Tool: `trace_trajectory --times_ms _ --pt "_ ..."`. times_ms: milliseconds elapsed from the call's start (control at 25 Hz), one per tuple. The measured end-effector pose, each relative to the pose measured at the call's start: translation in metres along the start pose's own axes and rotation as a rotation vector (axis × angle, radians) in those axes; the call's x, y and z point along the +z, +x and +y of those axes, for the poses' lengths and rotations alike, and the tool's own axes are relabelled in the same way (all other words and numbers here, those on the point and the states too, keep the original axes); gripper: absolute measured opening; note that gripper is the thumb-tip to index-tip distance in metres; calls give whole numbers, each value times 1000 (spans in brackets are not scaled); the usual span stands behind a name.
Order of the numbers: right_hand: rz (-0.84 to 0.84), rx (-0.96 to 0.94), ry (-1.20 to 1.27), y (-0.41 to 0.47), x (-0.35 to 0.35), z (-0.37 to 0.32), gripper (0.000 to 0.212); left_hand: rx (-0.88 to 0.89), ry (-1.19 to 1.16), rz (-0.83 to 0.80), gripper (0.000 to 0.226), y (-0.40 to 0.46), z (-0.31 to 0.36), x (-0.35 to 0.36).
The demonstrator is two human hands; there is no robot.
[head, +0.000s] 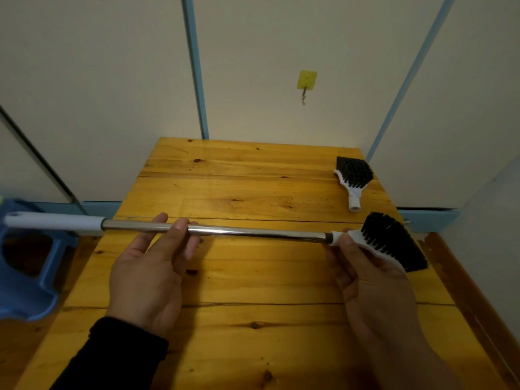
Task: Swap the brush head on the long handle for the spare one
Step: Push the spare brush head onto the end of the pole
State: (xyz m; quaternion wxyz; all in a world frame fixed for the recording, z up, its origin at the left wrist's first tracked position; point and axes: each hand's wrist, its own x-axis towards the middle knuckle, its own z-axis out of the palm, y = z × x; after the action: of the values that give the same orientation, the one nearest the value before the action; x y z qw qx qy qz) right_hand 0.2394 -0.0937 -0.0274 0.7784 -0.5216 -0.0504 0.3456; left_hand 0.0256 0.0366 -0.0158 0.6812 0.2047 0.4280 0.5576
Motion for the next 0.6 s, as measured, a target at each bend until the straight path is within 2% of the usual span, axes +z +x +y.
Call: trace_trajectory --times_ms 280,600 --pt "13 1 -10 3 -2 -4 15 -26 -5 -26 34 -1 -3 2" --pt "7 13 15 2 -2 -4 9 -9 6 -7 48 2 -4 0"
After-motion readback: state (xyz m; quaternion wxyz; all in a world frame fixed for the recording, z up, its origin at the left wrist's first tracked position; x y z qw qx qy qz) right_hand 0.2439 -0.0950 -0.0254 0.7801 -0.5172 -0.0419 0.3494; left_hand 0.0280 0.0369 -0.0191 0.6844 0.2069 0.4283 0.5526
